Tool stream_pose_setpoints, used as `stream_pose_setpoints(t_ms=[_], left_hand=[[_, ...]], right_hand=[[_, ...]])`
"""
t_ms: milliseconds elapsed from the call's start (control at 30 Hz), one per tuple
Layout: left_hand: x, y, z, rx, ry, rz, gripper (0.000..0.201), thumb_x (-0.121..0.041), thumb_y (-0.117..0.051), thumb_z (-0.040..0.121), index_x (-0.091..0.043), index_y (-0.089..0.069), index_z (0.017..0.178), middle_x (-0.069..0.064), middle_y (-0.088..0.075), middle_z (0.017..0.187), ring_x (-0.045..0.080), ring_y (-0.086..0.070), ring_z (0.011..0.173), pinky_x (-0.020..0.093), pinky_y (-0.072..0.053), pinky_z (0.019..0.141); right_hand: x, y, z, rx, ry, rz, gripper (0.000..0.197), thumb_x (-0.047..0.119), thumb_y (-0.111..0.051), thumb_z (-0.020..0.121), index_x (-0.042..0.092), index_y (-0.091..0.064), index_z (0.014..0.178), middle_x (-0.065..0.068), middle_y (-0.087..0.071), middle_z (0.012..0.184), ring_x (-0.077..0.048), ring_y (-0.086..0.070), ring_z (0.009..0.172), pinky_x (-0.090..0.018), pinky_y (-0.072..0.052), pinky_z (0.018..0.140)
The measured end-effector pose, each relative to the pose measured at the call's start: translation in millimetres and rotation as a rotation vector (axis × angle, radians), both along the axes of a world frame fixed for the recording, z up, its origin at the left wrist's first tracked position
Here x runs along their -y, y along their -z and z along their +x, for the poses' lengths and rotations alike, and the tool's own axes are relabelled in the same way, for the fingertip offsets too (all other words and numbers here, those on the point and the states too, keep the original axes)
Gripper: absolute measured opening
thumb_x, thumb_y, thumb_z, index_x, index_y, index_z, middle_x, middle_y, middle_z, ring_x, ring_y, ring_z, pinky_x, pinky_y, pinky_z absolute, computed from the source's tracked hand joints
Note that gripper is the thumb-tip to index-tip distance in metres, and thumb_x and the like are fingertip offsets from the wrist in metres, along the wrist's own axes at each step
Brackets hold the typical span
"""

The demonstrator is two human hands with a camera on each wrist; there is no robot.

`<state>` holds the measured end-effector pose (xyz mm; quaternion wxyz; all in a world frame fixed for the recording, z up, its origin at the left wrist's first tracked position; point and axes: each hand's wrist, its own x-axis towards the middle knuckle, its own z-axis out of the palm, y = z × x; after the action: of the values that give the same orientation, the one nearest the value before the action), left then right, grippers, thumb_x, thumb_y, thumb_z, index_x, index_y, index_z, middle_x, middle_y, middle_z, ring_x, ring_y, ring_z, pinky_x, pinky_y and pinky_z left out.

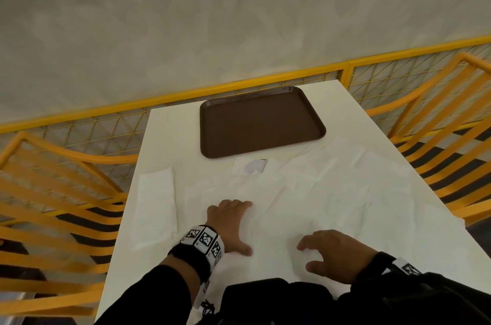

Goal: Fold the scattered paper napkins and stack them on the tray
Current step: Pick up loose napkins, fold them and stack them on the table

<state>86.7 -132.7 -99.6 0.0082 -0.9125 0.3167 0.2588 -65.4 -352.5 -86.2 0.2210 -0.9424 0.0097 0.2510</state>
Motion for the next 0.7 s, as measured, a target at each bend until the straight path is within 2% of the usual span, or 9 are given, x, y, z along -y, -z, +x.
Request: stream_pose_setpoints(t_ms=[67,200,267,333,400,500,600,633,700], left_hand=[[10.6,-0.4,-0.3,0.028,0.012,-0.003,0.088,-0.062,-0.066,0.066,-0.030,-0.030,0.140,-0.007,-0.040,0.138,0.021,-0.031,0.131,0.042,-0.024,0.107],[24.3,-3.0,-0.2,0.090,0.054,-0.004,0.043,-0.046,-0.057,0.083,-0.028,-0.049,0.121,-0.005,-0.058,0.121,0.020,-0.045,0.119,0.038,-0.029,0.101],[24.4,-11.6,2.0,0.050,0.018,-0.076,0.027,-0.041,-0.054,0.087,-0.028,-0.057,0.110,-0.003,-0.063,0.112,0.021,-0.054,0.111,0.034,-0.035,0.095],[21.2,-29.5,6.1,0.032,-0.054,-0.212,0.016,-0.039,-0.056,0.086,-0.028,-0.060,0.097,-0.004,-0.066,0.102,0.021,-0.060,0.100,0.029,-0.040,0.086],[15.8,-56.7,13.0,0.065,-0.153,-0.398,0.009,-0.038,-0.059,0.086,-0.029,-0.058,0.084,-0.005,-0.066,0.086,0.018,-0.060,0.086,0.026,-0.040,0.076],[2.2,-96.6,23.1,-0.051,-0.414,-0.796,0.017,-0.030,-0.064,0.086,-0.030,-0.054,0.072,-0.001,-0.066,0.076,0.024,-0.061,0.074,0.033,-0.048,0.071],[-10.5,-117.3,23.9,-0.356,-0.669,-1.187,0.009,-0.018,-0.063,0.088,-0.024,-0.060,0.082,0.013,-0.071,0.092,0.030,-0.065,0.084,0.045,-0.052,0.082],[-12.9,-118.6,22.4,-0.418,-0.705,-1.236,0.005,-0.017,-0.064,0.088,-0.020,-0.061,0.085,0.014,-0.071,0.094,0.030,-0.065,0.087,0.046,-0.051,0.084],[-14.6,-117.1,17.8,-0.483,-0.748,-1.281,0.003,-0.016,-0.063,0.088,-0.018,-0.060,0.087,0.012,-0.070,0.094,0.030,-0.064,0.089,0.047,-0.050,0.087]], right_hand=[[1.1,-3.3,-0.3,0.003,-0.005,0.001,0.041,0.043,-0.058,0.087,0.037,-0.050,0.126,0.010,-0.056,0.124,-0.010,-0.049,0.117,-0.025,-0.038,0.101],[5.6,-7.3,-1.2,0.026,0.029,0.021,0.040,0.042,-0.058,0.087,0.037,-0.051,0.126,0.012,-0.057,0.120,-0.009,-0.051,0.114,-0.025,-0.039,0.100],[8.2,-7.8,-2.5,0.062,0.056,0.031,0.039,0.043,-0.057,0.087,0.038,-0.051,0.126,0.016,-0.053,0.111,-0.005,-0.051,0.108,-0.025,-0.040,0.100],[9.6,-8.3,-2.9,0.134,0.106,0.051,0.047,0.053,-0.056,0.086,0.039,-0.047,0.130,0.021,-0.046,0.110,-0.001,-0.046,0.104,-0.025,-0.039,0.102],[9.8,-10.3,-0.6,0.245,0.239,0.132,0.072,0.074,-0.048,0.073,0.038,-0.039,0.135,0.021,-0.043,0.115,0.000,-0.046,0.108,-0.022,-0.039,0.100],[9.2,-19.2,9.2,0.306,0.571,0.451,0.101,0.078,-0.063,0.055,0.036,-0.029,0.141,0.014,-0.045,0.124,-0.005,-0.052,0.113,-0.026,-0.044,0.095],[3.9,-34.3,22.4,0.162,0.718,0.851,0.117,0.080,-0.073,0.040,0.036,-0.032,0.140,0.007,-0.054,0.126,-0.008,-0.057,0.113,-0.032,-0.047,0.097],[1.6,-39.5,27.4,0.120,0.729,0.971,0.116,0.078,-0.076,0.039,0.032,-0.037,0.139,0.005,-0.058,0.124,-0.009,-0.059,0.112,-0.033,-0.048,0.097],[-3.7,-49.6,38.3,0.080,0.678,1.132,0.096,0.068,-0.078,0.050,0.024,-0.050,0.130,0.003,-0.067,0.117,-0.012,-0.063,0.108,-0.030,-0.051,0.088]])
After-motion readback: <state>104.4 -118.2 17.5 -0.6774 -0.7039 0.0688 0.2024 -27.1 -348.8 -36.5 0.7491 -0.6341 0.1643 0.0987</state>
